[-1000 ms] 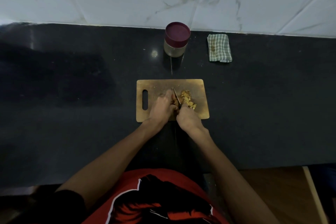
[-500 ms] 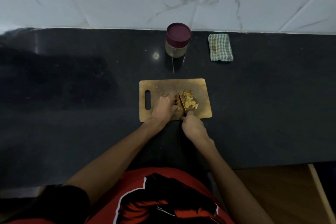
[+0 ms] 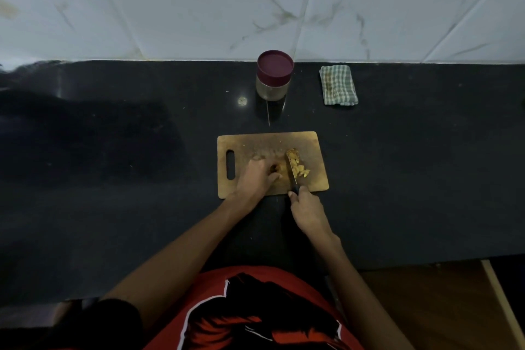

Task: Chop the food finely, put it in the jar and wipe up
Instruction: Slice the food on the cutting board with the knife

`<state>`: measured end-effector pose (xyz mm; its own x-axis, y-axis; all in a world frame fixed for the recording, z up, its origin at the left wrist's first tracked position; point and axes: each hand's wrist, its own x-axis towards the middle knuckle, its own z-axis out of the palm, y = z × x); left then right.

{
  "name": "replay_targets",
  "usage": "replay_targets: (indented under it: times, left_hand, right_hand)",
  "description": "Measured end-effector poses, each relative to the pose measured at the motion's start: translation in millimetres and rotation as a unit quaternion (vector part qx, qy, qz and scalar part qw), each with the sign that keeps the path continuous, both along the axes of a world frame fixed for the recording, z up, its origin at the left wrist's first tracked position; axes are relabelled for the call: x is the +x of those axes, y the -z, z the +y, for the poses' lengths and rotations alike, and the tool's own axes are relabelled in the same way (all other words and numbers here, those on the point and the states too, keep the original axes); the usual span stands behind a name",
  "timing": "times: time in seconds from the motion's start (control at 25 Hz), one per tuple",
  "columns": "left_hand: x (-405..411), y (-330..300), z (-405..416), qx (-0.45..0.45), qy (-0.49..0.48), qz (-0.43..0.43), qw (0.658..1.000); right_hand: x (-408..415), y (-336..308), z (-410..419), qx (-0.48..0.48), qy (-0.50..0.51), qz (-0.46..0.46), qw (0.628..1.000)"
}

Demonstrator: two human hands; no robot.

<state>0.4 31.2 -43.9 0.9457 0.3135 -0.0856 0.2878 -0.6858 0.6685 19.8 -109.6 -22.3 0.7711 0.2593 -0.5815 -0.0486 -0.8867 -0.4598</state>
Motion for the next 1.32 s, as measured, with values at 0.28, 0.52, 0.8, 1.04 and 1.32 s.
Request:
replay_targets:
  times: [0.28, 0.52, 0.8, 1.04, 1.32]
  left_hand:
    - [0, -1, 0, 0.012, 0.002, 0.002, 1.0]
    - [0, -2, 2, 0.015, 0.032, 0.019, 0.999]
    - [-2, 0, 0, 0.022, 0.031, 0.001, 0.999]
    - [-3, 10, 3, 0.024, 0.03, 0.008, 0.999]
    - [-4, 5, -2, 0.097, 0.042, 0.007, 0.994]
  right_hand:
    - [-1, -1, 2, 0.019, -0.021, -0.017, 0.999]
    - [0, 0, 4, 0.005, -0.031, -0.004, 0.999]
    - [0, 1, 1, 0.01, -0.032, -0.009, 0.999]
    - [-1, 1, 0, 0.022, -0.035, -0.015, 0.999]
    - [-1, 1, -1, 0.024, -0.035, -0.014, 0.999]
